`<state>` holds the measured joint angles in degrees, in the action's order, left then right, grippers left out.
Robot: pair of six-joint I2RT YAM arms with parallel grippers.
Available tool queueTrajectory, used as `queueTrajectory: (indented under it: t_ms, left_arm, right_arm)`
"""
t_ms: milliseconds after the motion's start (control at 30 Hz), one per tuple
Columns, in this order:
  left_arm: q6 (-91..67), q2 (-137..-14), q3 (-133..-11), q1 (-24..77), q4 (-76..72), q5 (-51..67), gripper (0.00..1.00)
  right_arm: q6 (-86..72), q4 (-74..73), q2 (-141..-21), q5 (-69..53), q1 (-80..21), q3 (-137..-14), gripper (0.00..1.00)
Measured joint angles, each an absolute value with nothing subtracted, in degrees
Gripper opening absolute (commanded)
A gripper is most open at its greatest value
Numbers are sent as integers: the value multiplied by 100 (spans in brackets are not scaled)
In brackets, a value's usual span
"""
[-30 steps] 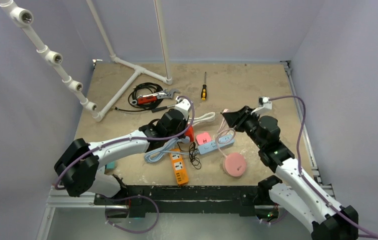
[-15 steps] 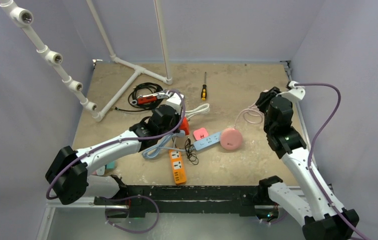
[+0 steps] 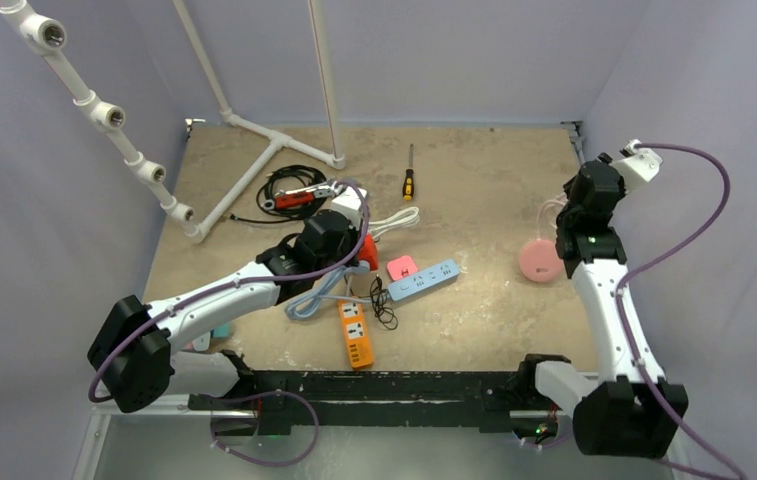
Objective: Pull the plug off the socket
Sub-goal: Place the socket at the center of the board.
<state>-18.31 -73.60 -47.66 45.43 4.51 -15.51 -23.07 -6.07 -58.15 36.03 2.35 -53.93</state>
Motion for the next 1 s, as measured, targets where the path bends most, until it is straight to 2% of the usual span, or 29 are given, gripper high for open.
queueTrajectory:
  t_ms: [267,633,733,867,1000]
  left_arm:
    - [-1831,-7334,-4766,4543,449,-1544,0]
    - [-1831,-7334,-4766,4543,449,-1518,0]
    - [-1831,-7334,-4766,4543,449,-1509,0]
    - [-1831,-7334,-4766,4543,447,-1479,0]
    - [-1831,-7334,-4766,4543,447,-1446,0]
  right_arm:
    - [-2316,-67,-6980,3081,445,-5144,0]
    - [-2445,569,-8388,2134,926,-5033,12]
    - [-2519,672,-8637,1664,1216,-5033,18]
    - [-2617,843,-8903,1201,1498,-5033,31]
    - [-2672,982,-9164,928,1522,-5048,51]
